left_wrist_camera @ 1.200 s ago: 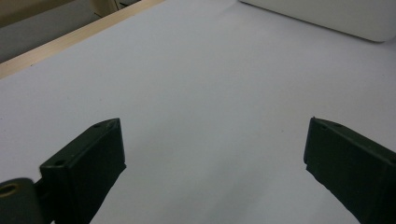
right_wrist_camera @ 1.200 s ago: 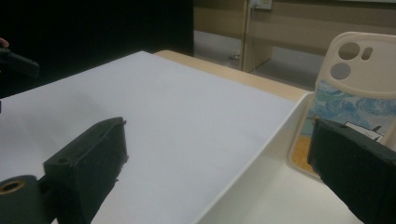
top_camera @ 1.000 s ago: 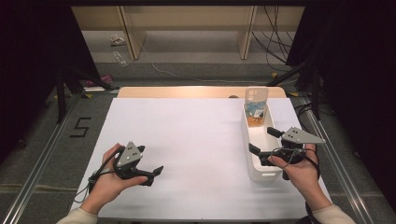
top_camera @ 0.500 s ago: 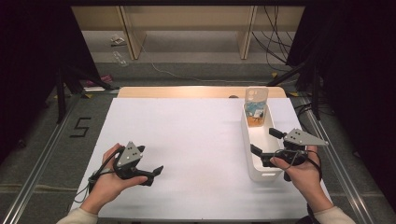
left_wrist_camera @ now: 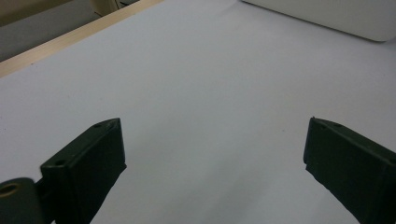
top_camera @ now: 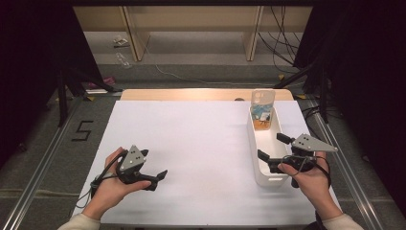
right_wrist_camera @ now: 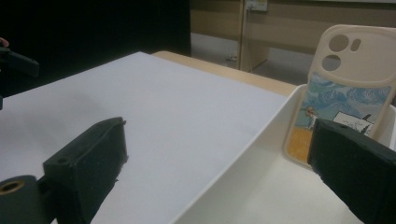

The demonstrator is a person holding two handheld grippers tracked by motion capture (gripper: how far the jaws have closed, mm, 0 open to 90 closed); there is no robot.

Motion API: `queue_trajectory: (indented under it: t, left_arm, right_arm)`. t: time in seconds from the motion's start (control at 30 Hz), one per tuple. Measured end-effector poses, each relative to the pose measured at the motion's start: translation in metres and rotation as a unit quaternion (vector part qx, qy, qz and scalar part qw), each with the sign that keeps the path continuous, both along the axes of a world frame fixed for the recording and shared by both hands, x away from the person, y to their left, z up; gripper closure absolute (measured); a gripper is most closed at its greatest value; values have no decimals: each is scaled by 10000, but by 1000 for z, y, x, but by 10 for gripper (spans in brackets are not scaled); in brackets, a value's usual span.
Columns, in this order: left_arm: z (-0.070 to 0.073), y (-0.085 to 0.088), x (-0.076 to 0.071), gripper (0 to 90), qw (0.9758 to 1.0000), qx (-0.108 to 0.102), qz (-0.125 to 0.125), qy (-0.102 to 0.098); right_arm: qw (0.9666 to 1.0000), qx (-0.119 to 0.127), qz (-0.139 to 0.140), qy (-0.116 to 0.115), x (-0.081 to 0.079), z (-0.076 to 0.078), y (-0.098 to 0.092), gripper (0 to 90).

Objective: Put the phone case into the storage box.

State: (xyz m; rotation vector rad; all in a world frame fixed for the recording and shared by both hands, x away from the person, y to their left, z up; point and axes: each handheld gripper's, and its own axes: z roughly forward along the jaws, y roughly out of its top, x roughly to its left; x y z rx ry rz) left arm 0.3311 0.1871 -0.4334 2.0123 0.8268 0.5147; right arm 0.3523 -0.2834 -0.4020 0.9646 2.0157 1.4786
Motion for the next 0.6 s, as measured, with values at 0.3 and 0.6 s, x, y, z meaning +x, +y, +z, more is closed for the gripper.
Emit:
queue_trajectory:
  t: [0.3,0.6]
  left_arm:
    - [0,0,0,50,10000,9,-2,-5]
    - [0,-1,0,50,10000,6,-3,-7]
  right_arm:
    - [10000,2,-6,2,-1,0,1,56]
    - [10000,29,-25,-18,-1,1,0,53]
